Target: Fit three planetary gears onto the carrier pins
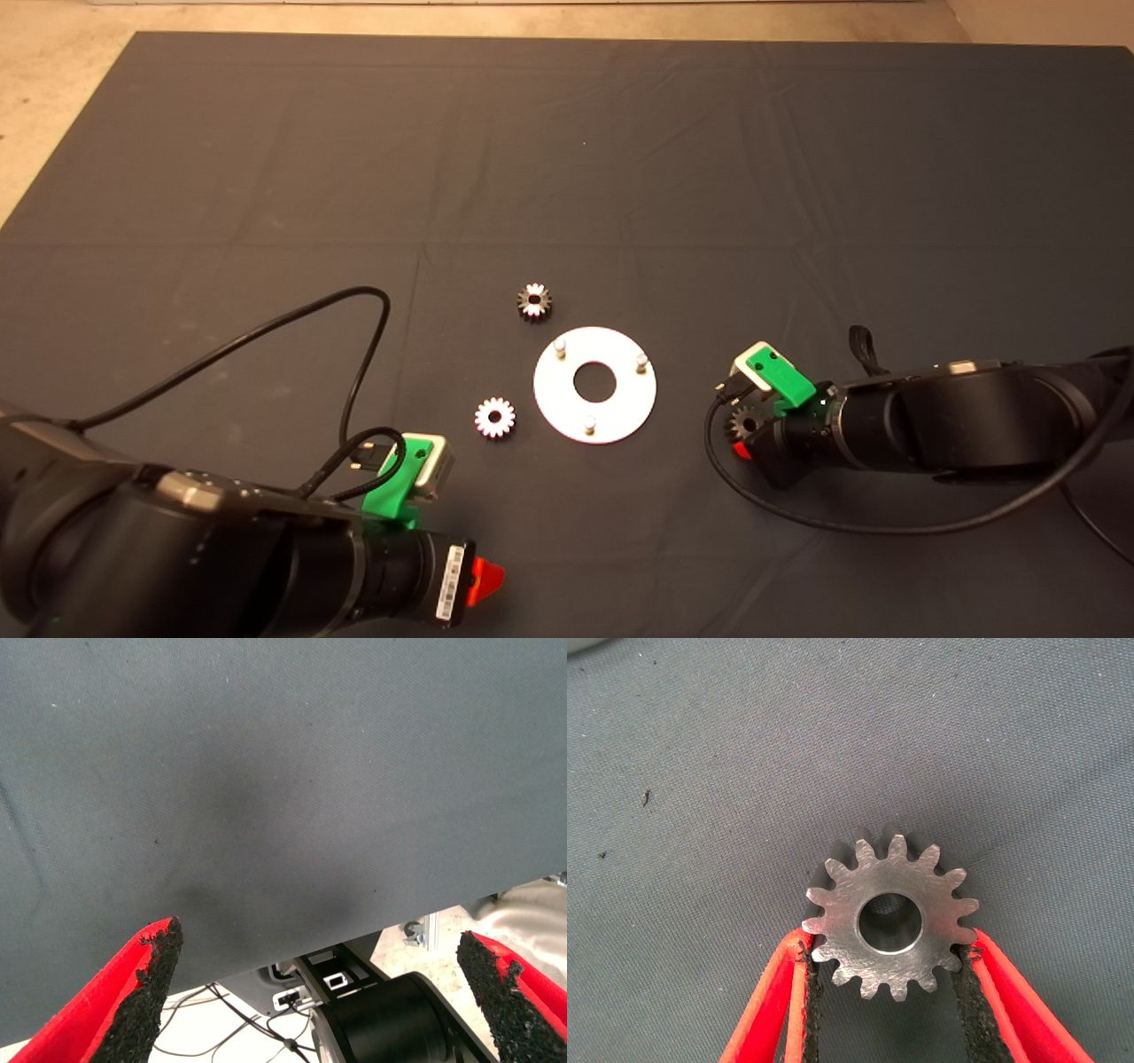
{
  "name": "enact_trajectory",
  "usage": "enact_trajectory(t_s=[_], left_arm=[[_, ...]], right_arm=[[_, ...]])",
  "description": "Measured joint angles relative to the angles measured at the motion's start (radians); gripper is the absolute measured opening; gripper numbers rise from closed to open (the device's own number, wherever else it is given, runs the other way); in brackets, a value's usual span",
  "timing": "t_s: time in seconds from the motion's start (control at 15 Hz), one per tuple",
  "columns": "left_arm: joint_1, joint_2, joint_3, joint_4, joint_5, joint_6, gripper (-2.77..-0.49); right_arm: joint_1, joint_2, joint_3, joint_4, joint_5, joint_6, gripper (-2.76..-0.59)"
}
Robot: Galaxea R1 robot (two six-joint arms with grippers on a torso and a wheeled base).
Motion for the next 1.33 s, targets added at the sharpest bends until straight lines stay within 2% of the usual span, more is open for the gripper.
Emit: enact_trajectory(t_s=[0.27,0.4,0.53,0.67,0.73,0.8,0.87,0.93,1.0,1.07,1.13,1.33], left_arm=[[0.0,0.003,0.0,0.012,0.001,0.006,-1.04],[0.0,0.024,0.0,0.018,0.0,0.02,-1.04],[0.0,0.046,0.0,0.025,0.0,0.029,-1.04],[0.0,0.07,0.0,0.032,0.0,0.034,-1.04],[0.0,0.079,0.0,0.036,0.001,0.035,-1.04],[0.0,0.094,0.0,0.04,0.0,0.036,-1.04],[-0.001,0.114,0.0,0.044,0.0,0.039,-1.04],[-0.001,0.132,0.0,0.046,-0.001,0.04,-1.04],[-0.005,0.14,0.0,0.048,0.0,0.041,-1.04],[-0.01,0.147,0.0,0.048,0.001,0.042,-1.04],[-0.01,0.159,0.0,0.049,0.001,0.042,-1.04],[-0.017,0.184,0.0,0.052,-0.001,0.042,-1.04]], right_arm=[[-0.007,-0.009,0.01,-0.011,0.002,0.001,-2.52],[-0.015,-0.02,0.028,-0.015,0.0,0.006,-2.53],[-0.023,-0.056,0.067,-0.013,-0.008,0.023,-2.54],[-0.013,-0.129,0.12,-0.012,-0.005,0.049,-2.54],[0.008,-0.166,0.139,-0.009,-0.011,0.055,-2.55],[0.047,-0.191,0.152,-0.006,-0.018,0.062,-2.54],[0.107,-0.206,0.161,0.005,-0.02,0.066,-2.55],[0.178,-0.214,0.172,0.034,-0.02,0.069,-2.55],[0.18,-0.214,0.172,0.036,-0.02,0.069,-2.55],[0.257,-0.219,0.187,0.088,-0.017,0.076,-2.54],[0.289,-0.218,0.201,0.134,-0.012,0.081,-2.55],[0.298,-0.184,0.211,0.215,-0.02,0.088,-2.55]])
